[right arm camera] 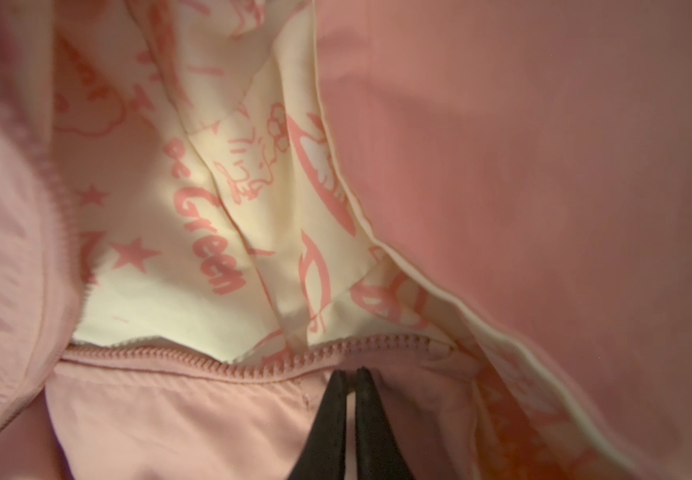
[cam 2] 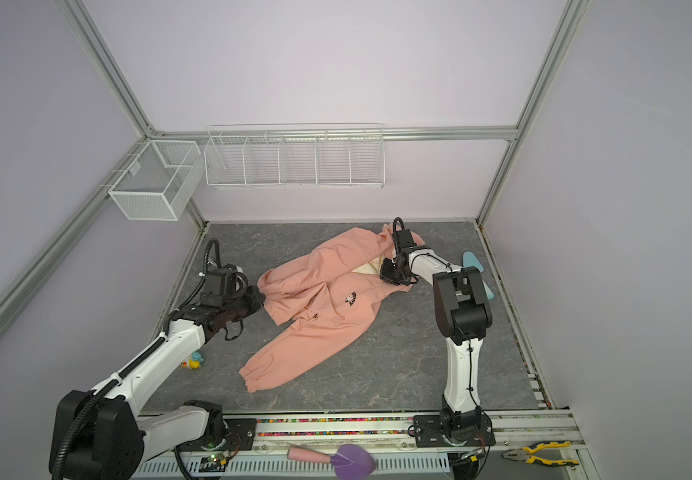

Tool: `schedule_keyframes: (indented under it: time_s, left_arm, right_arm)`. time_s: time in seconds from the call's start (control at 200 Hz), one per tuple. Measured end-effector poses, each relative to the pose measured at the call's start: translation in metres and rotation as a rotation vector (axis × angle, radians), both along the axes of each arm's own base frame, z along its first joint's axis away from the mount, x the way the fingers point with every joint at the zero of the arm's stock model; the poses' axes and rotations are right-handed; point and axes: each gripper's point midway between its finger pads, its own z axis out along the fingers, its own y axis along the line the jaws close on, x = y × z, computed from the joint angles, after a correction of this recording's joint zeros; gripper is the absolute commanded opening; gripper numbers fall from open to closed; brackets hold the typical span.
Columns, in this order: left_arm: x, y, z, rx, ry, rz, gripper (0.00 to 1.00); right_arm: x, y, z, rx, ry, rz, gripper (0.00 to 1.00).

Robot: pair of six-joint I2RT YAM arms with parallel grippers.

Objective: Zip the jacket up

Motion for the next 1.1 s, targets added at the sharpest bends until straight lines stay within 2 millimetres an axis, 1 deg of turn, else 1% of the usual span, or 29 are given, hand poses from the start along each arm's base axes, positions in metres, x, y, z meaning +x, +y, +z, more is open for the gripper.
schedule_keyframes:
  time_s: [0.035, 0.125, 0.245, 0.405, 0.48, 0.55, 0.685, 0.81, 0.985, 1.1]
  left_arm:
    - [0.000, 0.000, 0.000, 0.000, 0.000, 0.000, 0.00]
    - [0.000, 0.000, 0.000, 0.000, 0.000, 0.000, 0.00]
    - [0.000, -0.001, 0.000, -0.002, 0.000, -0.002, 0.00]
    - [0.000, -0.001, 0.000, -0.003, 0.000, -0.003, 0.00]
    - [0.000, -0.001, 0.000, -0.004, 0.002, -0.004, 0.00]
    - [0.000, -0.001, 0.000, -0.005, 0.002, -0.005, 0.00]
    - [0.000, -0.001, -0.001, -0.005, 0.004, -0.005, 0.00]
    - [0.000, -0.001, -0.002, -0.004, 0.008, -0.005, 0.00]
    - [0.000, -0.002, -0.003, -0.008, 0.013, -0.005, 0.00]
    - [0.000, -0.002, -0.003, -0.008, 0.012, -0.005, 0.00]
  right_arm:
    - [-0.001, -0.001, 0.001, 0.003, 0.000, -0.001, 0.16]
    - [0.001, -0.002, 0.009, 0.012, -0.014, -0.009, 0.32]
    - [0.005, -0.001, 0.024, 0.014, -0.047, 0.004, 0.44]
    - [0.010, -0.004, 0.032, -0.012, -0.057, 0.013, 0.51]
    - [0.010, -0.007, 0.029, -0.036, -0.046, 0.015, 0.52]
    - [0.008, -0.010, 0.022, -0.059, -0.027, 0.013, 0.53]
    - [0.003, -0.014, 0.007, -0.083, 0.016, 0.015, 0.53]
    - [0.000, -0.014, -0.002, -0.081, 0.034, 0.017, 0.47]
    - [0.002, -0.013, -0.005, -0.048, 0.025, 0.005, 0.26]
    - [0.003, -0.014, -0.006, -0.018, 0.021, -0.011, 0.15]
